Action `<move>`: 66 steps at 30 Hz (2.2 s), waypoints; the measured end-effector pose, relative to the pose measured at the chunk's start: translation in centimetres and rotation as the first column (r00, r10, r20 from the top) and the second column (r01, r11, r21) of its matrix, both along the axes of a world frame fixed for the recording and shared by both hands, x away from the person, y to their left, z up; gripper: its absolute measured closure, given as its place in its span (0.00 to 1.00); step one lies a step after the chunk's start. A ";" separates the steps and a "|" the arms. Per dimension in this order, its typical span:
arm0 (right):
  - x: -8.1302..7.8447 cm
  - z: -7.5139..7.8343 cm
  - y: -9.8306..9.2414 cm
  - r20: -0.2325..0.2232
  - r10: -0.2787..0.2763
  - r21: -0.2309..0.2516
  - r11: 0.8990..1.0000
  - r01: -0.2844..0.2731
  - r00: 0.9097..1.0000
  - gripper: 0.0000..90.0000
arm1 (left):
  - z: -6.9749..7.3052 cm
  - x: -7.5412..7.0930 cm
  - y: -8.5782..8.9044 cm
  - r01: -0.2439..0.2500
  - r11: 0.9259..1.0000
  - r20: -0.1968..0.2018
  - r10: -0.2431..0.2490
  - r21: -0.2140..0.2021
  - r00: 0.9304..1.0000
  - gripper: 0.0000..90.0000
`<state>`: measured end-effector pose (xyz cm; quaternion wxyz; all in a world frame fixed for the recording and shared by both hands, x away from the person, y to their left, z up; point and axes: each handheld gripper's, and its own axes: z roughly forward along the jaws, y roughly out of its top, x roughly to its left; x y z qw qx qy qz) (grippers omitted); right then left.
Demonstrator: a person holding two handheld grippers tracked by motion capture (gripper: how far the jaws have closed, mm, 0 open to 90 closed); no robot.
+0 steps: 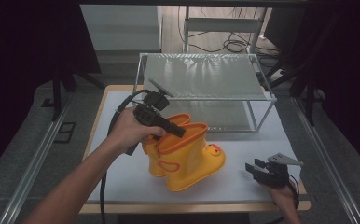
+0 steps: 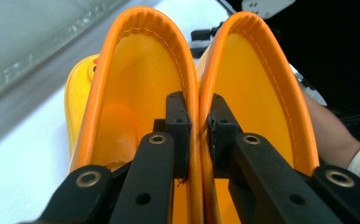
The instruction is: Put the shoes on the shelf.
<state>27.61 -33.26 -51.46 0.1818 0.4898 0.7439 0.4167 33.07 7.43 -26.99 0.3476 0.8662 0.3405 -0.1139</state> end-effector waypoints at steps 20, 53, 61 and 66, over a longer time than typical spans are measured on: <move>0.1 -0.1 -0.3 -0.002 -0.015 0.006 1.000 0.015 1.000 0.54 | 6.7 1.5 -4.0 0.027 0.999 0.049 -0.026 -0.025 0.998 0.91; 0.1 -0.3 -0.6 -0.011 -0.019 0.011 1.000 0.019 1.000 0.54 | 15.2 11.3 -7.5 -0.240 0.967 0.090 0.248 -0.086 0.965 0.91; 0.1 -0.2 -0.7 -0.010 -0.021 0.019 1.000 0.021 1.000 0.54 | 14.3 14.8 -6.7 -0.390 0.917 0.082 0.397 -0.088 0.914 0.91; 0.2 -0.3 -0.9 -0.016 -0.036 0.021 0.999 0.036 0.999 0.55 | 13.1 16.0 -6.7 -0.476 0.875 0.107 0.483 -0.086 0.869 0.91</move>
